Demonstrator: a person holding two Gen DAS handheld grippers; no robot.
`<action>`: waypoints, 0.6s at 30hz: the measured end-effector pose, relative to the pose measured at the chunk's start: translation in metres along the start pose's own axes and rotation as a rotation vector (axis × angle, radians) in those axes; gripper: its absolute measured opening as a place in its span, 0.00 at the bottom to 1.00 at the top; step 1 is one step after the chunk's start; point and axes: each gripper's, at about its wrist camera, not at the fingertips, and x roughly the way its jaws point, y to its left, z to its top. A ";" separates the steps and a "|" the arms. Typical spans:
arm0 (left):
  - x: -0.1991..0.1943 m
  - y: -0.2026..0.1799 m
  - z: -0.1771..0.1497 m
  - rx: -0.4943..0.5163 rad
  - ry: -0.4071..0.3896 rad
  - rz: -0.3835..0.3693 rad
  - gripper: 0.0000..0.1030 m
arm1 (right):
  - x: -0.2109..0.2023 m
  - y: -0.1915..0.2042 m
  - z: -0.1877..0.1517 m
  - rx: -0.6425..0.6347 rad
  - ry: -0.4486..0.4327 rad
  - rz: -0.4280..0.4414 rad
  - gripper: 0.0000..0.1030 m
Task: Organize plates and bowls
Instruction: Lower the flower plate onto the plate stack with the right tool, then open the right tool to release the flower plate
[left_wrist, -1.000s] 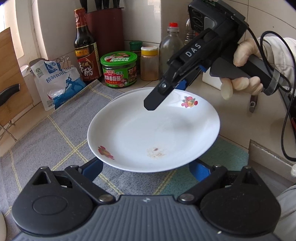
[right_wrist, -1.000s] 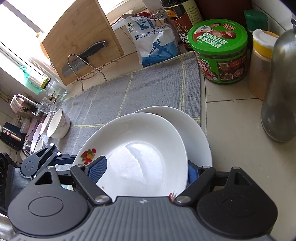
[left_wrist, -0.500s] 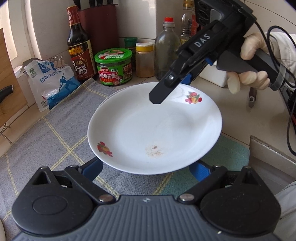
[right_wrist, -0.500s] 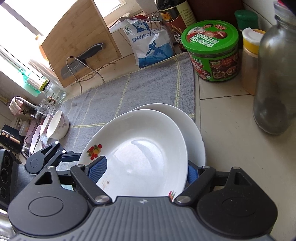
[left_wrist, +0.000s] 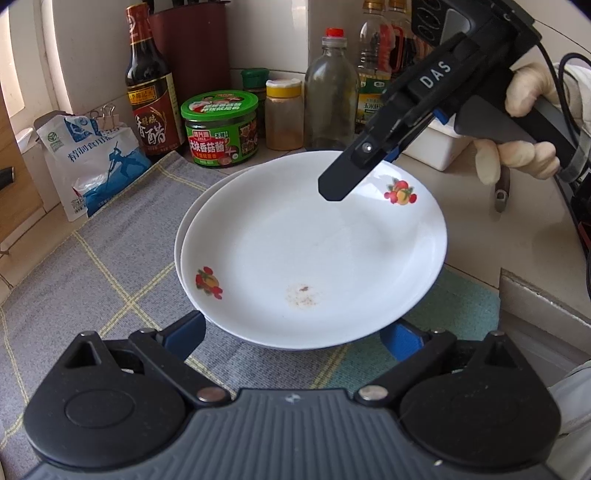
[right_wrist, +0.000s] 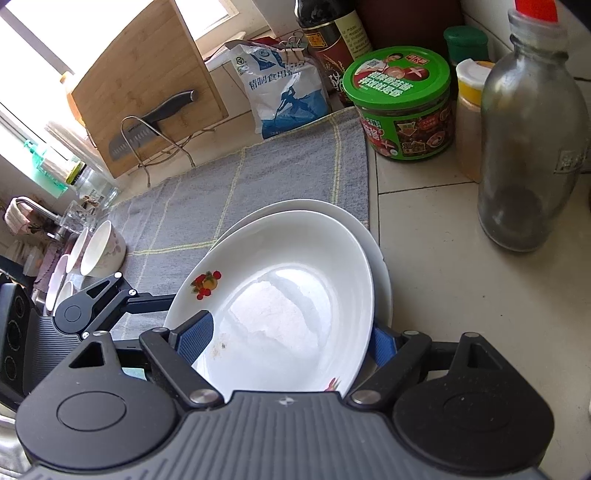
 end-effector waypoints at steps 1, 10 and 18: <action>0.000 -0.001 0.000 0.005 -0.002 0.003 0.98 | -0.001 0.002 0.000 -0.001 0.001 -0.011 0.87; -0.002 -0.003 0.000 0.005 -0.018 0.011 0.97 | -0.005 0.011 -0.003 -0.024 0.009 -0.067 0.89; -0.007 -0.004 -0.004 -0.017 -0.024 0.033 0.97 | -0.012 0.010 -0.006 -0.031 0.008 -0.083 0.92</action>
